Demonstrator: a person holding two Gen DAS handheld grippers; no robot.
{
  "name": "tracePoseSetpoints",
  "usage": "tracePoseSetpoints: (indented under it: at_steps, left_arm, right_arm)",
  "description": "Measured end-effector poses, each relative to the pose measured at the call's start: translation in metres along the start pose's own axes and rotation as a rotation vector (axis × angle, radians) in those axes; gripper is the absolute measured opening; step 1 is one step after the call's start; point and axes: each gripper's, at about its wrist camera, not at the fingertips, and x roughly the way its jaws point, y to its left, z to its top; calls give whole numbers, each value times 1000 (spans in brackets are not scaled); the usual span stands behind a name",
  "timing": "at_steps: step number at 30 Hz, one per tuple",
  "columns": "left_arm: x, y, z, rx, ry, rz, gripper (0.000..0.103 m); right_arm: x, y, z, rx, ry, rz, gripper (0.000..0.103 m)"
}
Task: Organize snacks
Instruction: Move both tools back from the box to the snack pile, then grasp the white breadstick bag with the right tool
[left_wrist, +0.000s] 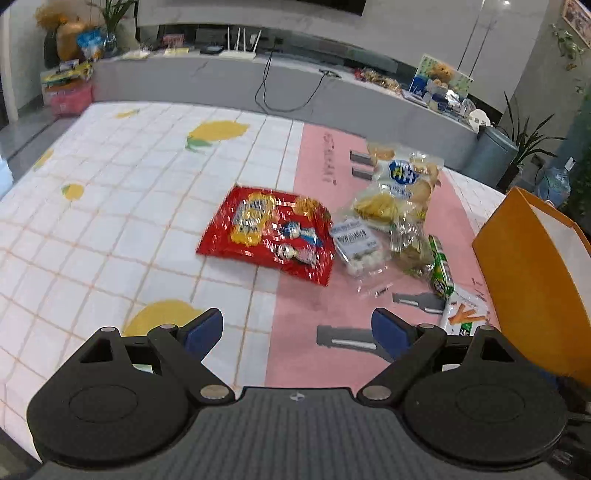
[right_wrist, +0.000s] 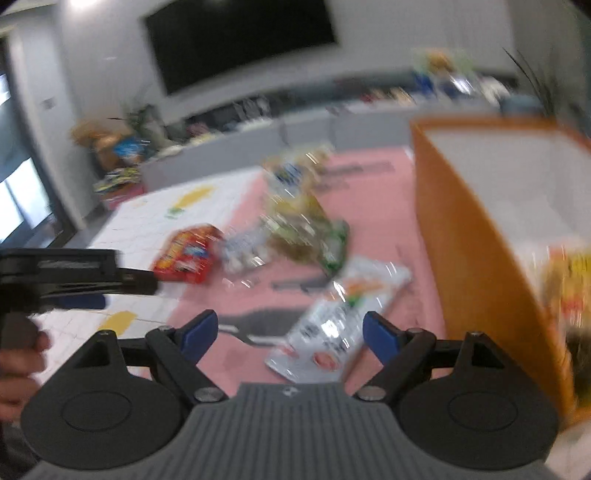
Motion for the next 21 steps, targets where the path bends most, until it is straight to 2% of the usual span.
tracePoseSetpoints:
  at_steps: [3,6,9,12,21]
  left_arm:
    - [3,-3,-5,-9,39,-55,103]
    - [2,-10,-9,20,54,-75,103]
    - [-1,-13,-11,38,44,-68,103]
    - [-4,-10,-8,29,46,-72,103]
    - [-7,19,7,-96,32,-26,103]
  right_arm:
    - [10,7,-4,-31,6,-57,82]
    - [19,15,-8,-43,-9,-103,85]
    - [25,17,-16,-49,-14,-154,88]
    - [35,14,-18,-47,28,-198,87]
    - [47,23,-27,-88,-51,-242,88]
